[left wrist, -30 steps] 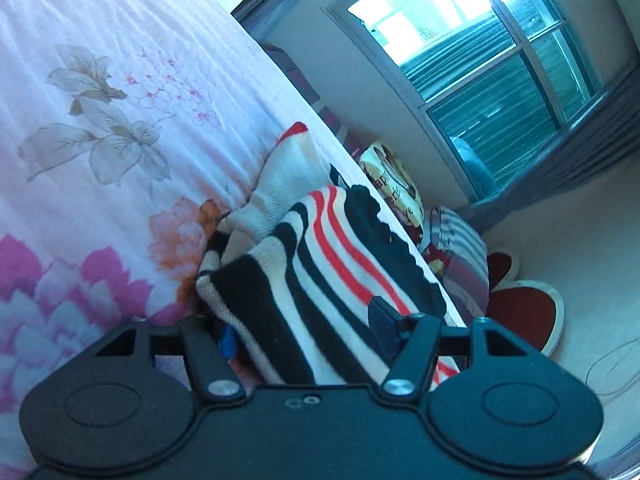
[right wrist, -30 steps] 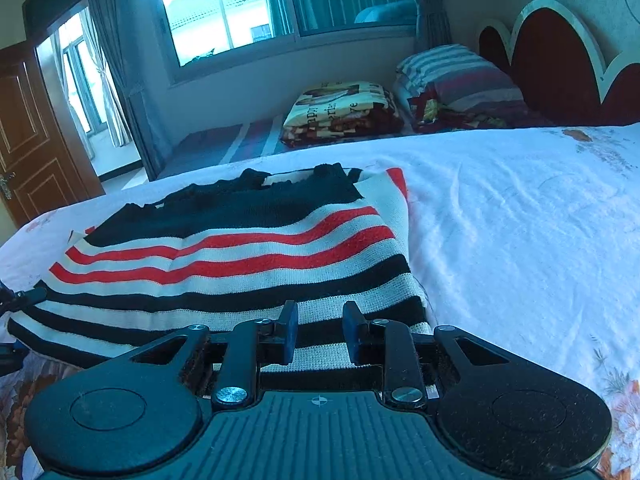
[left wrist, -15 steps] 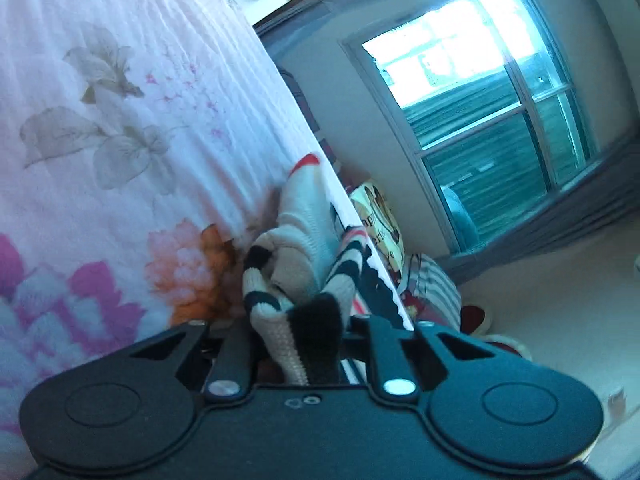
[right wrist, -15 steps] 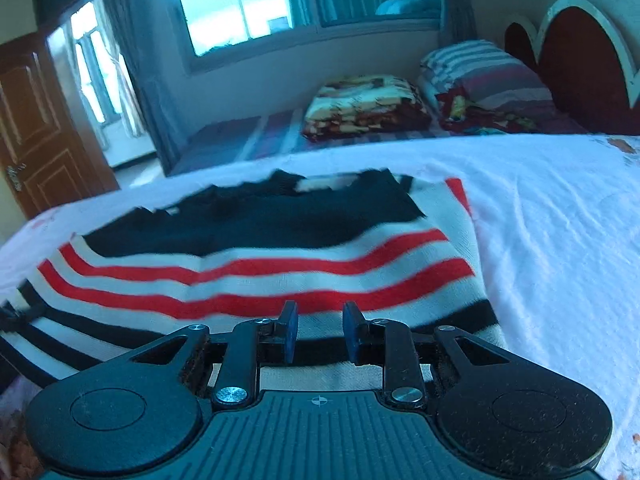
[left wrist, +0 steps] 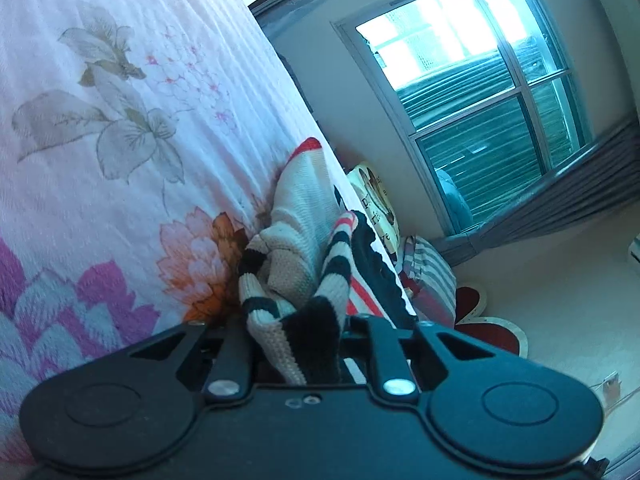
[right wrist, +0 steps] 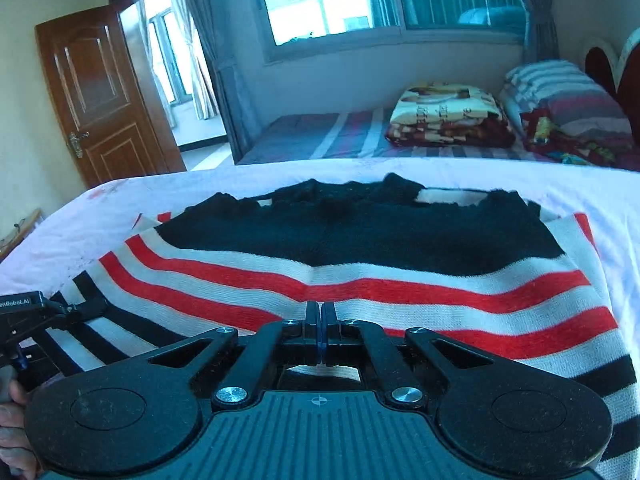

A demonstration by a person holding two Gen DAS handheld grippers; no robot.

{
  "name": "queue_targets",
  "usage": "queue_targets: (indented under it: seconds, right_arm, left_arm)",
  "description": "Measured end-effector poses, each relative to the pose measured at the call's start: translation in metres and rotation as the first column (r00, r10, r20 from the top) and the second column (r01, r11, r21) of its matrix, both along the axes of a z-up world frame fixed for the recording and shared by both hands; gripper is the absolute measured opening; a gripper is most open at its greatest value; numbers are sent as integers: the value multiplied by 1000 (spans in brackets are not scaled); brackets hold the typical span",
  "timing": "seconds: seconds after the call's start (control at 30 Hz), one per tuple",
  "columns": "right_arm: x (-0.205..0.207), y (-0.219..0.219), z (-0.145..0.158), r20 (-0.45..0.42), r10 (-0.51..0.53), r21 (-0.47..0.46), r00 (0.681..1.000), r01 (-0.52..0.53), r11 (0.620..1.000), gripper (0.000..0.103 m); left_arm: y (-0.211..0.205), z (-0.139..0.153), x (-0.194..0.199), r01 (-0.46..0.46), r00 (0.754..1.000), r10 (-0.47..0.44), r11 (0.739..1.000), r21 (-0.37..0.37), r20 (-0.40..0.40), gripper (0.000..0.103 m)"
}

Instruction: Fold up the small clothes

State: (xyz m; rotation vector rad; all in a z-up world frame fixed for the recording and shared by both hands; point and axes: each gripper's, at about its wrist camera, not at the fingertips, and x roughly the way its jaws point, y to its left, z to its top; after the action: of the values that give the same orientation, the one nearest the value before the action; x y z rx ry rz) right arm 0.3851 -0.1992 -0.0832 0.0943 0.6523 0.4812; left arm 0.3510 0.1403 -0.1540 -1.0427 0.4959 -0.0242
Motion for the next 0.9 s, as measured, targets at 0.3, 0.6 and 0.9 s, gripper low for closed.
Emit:
queue_targets:
  seconds: [0.3, 0.6, 0.9]
  right_arm:
    - [7, 10, -20, -12, 28, -67, 1000, -29, 997, 0]
    - [9, 5, -21, -31, -5, -21, 1000, 5, 1000, 0]
    - [12, -38, -10, -116, -121, 195, 986, 142, 970, 0]
  left_arm:
    - [-3, 8, -7, 0, 999, -1, 1000, 7, 41, 14]
    - [-5, 29, -4, 55, 997, -57, 997, 52, 49, 14]
    - [-114, 138, 21, 282, 932, -344, 888, 364, 116, 14]
